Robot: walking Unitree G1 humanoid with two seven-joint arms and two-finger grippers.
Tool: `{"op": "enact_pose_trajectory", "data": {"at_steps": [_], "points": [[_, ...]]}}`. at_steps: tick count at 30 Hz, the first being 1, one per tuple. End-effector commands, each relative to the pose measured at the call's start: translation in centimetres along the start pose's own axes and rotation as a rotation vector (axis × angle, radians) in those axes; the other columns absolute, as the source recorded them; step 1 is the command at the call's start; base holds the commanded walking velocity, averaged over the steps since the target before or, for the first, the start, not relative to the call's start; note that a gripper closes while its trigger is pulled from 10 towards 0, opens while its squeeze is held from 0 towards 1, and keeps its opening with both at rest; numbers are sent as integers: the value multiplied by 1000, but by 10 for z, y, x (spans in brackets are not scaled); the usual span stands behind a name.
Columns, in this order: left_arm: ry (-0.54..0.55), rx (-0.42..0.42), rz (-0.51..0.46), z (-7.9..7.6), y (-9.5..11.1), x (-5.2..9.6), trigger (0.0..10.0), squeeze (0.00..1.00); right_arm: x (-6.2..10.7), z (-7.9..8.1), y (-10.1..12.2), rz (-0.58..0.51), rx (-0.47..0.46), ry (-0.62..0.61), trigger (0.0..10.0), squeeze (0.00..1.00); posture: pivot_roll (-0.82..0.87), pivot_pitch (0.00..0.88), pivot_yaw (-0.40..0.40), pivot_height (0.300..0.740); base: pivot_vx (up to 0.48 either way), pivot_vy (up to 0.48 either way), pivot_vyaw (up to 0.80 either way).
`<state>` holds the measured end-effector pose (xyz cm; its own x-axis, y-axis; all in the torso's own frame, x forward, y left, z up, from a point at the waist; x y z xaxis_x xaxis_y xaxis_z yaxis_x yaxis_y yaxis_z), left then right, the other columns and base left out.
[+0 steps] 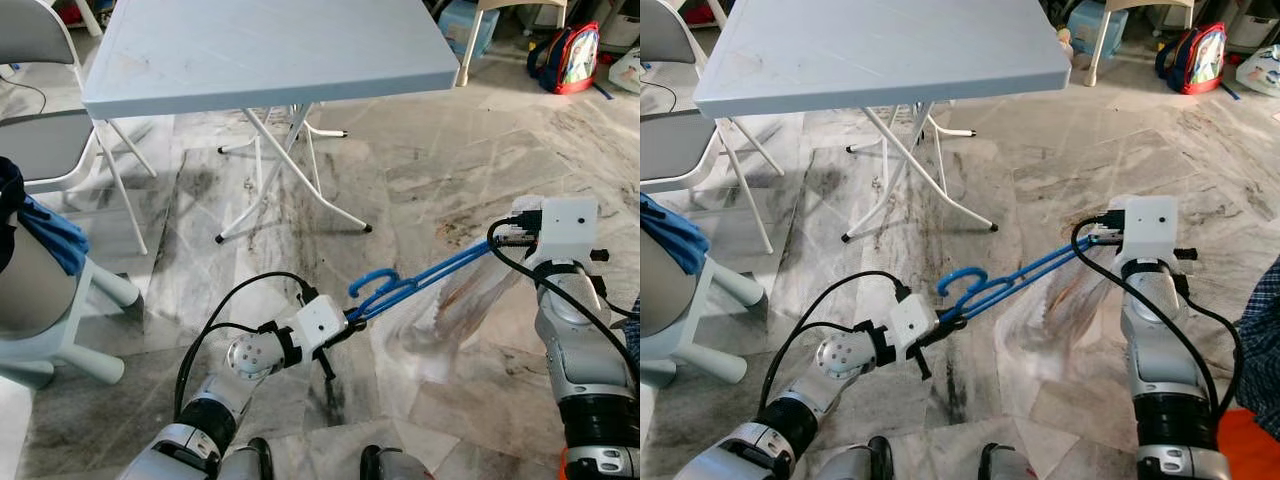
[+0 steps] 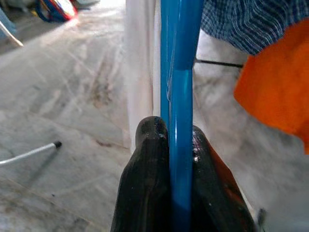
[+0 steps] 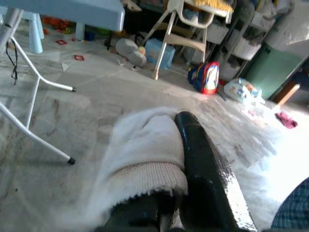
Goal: Hang hanger
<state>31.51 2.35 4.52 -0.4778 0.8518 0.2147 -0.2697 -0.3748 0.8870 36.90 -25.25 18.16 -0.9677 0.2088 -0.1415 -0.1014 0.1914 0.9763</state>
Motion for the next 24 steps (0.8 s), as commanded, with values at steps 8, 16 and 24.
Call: {"op": "enact_pose_trajectory", "data": {"at_steps": [8,16,24], "points": [[-118,-7,16,-21,-8,6,0,0,-9,-7,-1,41,34,-12,0,0,-108,213,-32,740,0,0,0],[39,85,-98,0,-1,23,0,0,4,-43,-44,200,35,-160,0,0,-89,220,-34,740,0,0,0],[192,186,-134,24,-4,43,0,0,23,-74,-77,307,-20,-321,0,0,-67,223,-30,740,0,0,0]]}}
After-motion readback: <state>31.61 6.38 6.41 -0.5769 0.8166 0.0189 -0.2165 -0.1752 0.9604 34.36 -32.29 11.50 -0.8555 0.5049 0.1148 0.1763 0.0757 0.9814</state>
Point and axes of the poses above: a point about 5 cm out from each wrist's last joint towards the gripper, its own x axis pointing back from the gripper into the wrist, its own y axis along the axis of the wrist's last joint, z = x × y, the point moved 4 cm from there along -x, pointing out of the wrist towards the gripper, and after that the axes turned 7 degrees about -x, right-handed, at the moved point
